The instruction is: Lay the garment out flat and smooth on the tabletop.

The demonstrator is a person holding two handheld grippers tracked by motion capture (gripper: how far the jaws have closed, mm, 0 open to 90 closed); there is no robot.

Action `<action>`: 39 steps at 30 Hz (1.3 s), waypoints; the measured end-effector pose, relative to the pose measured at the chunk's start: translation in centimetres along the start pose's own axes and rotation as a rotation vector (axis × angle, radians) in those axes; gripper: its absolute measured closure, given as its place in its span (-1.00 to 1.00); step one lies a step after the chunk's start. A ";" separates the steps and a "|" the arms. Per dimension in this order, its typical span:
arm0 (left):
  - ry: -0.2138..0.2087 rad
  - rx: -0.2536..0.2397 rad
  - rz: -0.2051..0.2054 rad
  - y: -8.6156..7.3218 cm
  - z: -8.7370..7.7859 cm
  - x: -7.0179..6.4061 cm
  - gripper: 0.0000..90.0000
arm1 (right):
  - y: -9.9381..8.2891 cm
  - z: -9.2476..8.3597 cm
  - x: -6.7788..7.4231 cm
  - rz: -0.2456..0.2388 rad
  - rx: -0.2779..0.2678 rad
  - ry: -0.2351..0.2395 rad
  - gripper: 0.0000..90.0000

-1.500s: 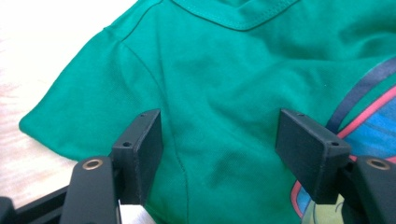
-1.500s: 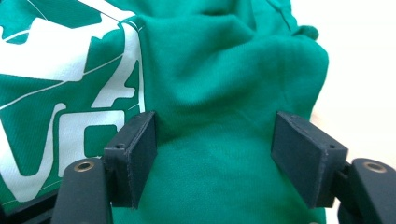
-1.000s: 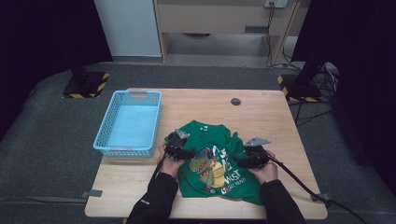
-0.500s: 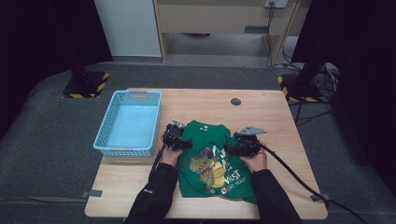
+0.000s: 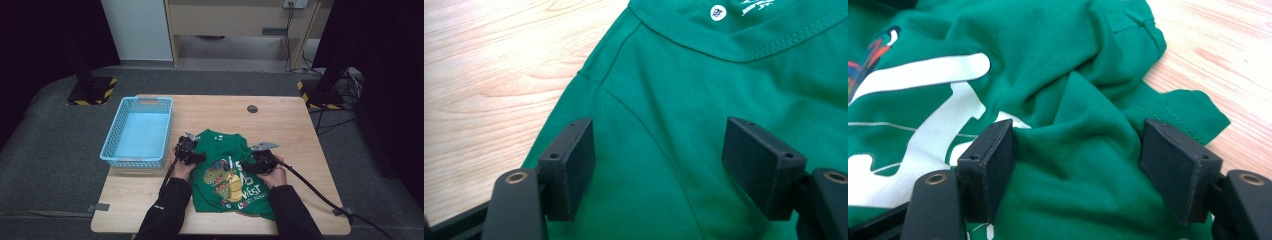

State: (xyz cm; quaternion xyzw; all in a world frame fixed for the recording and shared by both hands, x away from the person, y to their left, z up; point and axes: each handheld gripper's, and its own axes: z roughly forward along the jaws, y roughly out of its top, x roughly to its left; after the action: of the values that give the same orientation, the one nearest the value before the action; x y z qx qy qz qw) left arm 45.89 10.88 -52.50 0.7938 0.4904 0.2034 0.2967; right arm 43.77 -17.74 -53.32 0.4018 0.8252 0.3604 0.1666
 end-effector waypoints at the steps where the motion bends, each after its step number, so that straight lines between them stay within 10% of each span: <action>1: -0.004 -0.001 0.005 0.0 0.0 -0.1 -0.36 | -0.1 -0.2 0.0 -0.002 0.005 -0.005 -0.34; 8: -0.019 0.004 0.050 0.0 -0.5 -1.2 -0.36 | -0.4 -1.5 0.2 0.003 0.036 -0.025 -0.32; 20: -0.007 -0.106 -0.010 2.0 -2.3 0.6 -0.30 | 2.9 -5.4 -2.6 0.122 -0.152 -0.005 -0.29; 39: 0.076 -0.067 -0.022 1.7 0.1 2.2 -0.28 | 3.7 0.2 -4.6 0.211 -0.133 -0.067 -0.09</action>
State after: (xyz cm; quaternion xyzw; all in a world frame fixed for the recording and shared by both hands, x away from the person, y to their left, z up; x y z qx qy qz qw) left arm 48.02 12.23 -51.32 0.7696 0.5031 0.2465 0.3065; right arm 48.77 -19.74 -50.78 0.4864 0.7465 0.4161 0.1816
